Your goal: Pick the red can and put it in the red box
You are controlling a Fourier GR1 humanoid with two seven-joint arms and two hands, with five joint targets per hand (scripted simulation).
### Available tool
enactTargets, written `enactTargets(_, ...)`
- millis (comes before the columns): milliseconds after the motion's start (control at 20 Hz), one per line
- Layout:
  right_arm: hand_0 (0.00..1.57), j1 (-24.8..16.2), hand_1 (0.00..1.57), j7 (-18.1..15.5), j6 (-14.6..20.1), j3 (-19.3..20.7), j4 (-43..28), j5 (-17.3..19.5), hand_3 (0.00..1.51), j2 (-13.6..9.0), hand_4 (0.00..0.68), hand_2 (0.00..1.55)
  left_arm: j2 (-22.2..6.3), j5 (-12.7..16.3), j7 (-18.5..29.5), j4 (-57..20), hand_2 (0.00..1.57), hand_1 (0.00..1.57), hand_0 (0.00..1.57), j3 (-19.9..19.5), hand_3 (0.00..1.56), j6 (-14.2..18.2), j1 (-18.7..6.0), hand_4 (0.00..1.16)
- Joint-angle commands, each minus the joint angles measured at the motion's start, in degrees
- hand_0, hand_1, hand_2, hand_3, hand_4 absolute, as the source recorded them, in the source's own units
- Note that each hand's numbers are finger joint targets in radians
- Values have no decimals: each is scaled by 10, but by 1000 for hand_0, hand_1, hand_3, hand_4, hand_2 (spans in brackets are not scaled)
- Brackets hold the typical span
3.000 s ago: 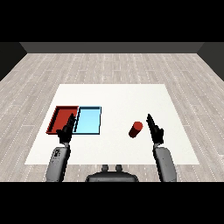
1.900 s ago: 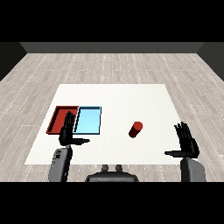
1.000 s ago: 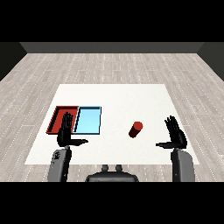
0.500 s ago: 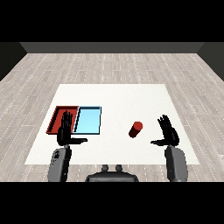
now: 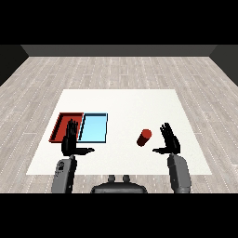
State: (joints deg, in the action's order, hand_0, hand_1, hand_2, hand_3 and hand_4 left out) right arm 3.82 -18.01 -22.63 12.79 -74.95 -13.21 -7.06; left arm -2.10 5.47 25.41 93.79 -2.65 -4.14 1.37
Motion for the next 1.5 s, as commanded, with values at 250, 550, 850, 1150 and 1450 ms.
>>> enactTargets(250, 0, 4, 0, 6, 33, -33, 10, -1, 0, 35, 0, 0, -8, 11, 12, -13, 0, 0, 0, -11, 0, -17, -1, 0)
enactTargets(550, 0, 6, 0, -61, 11, -28, 83, 3, 0, 24, 0, 0, -1, 4, 10, -11, 0, 0, 0, -2, 0, -13, 0, 0)
enactTargets(850, 0, 30, 0, -32, 40, -56, 75, 2, 0, 51, 0, 0, -18, 39, -19, 13, 0, 0, 0, -31, 0, -23, -10, 0)
enactTargets(1150, 0, 52, 0, -26, 43, -55, 97, -2, 0, 36, 0, 0, -9, 35, -46, 64, 0, 0, 0, -7, 0, -22, 13, 0)
enactTargets(1450, 0, 108, 0, -33, 47, -38, 175, -6, 0, 20, 0, 0, -3, 19, -11, 23, 0, 0, 0, -11, 0, -16, 10, 0)
